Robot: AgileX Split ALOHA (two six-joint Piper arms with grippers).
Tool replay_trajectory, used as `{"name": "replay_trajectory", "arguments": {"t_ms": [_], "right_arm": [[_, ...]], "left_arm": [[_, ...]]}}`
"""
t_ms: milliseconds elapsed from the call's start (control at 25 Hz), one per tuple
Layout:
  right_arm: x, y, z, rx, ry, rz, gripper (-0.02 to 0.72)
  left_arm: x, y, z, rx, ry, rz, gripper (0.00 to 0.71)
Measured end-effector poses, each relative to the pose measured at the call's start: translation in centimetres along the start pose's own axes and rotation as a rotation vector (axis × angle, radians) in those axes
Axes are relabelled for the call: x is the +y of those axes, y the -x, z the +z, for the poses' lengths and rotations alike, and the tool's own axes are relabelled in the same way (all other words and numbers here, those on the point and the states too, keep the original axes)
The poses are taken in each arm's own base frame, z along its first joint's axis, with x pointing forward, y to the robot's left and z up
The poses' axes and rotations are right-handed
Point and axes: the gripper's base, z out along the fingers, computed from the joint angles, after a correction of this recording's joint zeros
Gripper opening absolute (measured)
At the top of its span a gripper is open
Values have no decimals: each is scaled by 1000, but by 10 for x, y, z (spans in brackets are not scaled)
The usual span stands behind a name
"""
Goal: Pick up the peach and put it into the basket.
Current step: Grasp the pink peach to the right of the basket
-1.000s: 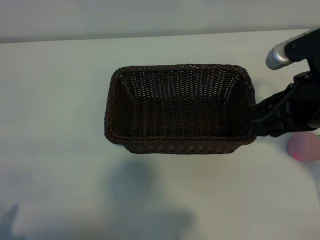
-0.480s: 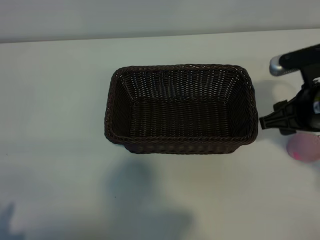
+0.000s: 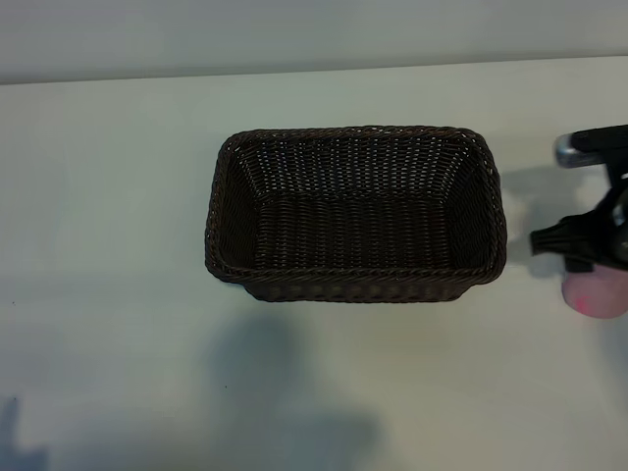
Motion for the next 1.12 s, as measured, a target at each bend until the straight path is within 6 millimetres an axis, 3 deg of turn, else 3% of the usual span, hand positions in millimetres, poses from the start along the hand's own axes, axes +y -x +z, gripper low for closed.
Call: {"name": "replay_trajectory", "arguments": {"t_ms": [480, 840, 960, 1120], "right_arm": [[-6, 5, 3, -10, 87, 25, 577], [-17, 1, 36, 94, 47, 66, 567], [-16, 0, 43, 106, 47, 64, 488], [-16, 1, 44, 111, 45, 63, 222]], "left_arm": [[0, 0, 0, 0, 0, 0, 596], [0, 0, 0, 1, 0, 0, 596], [0, 0, 0, 1, 0, 0, 596], [0, 0, 0, 1, 0, 0, 596]]}}
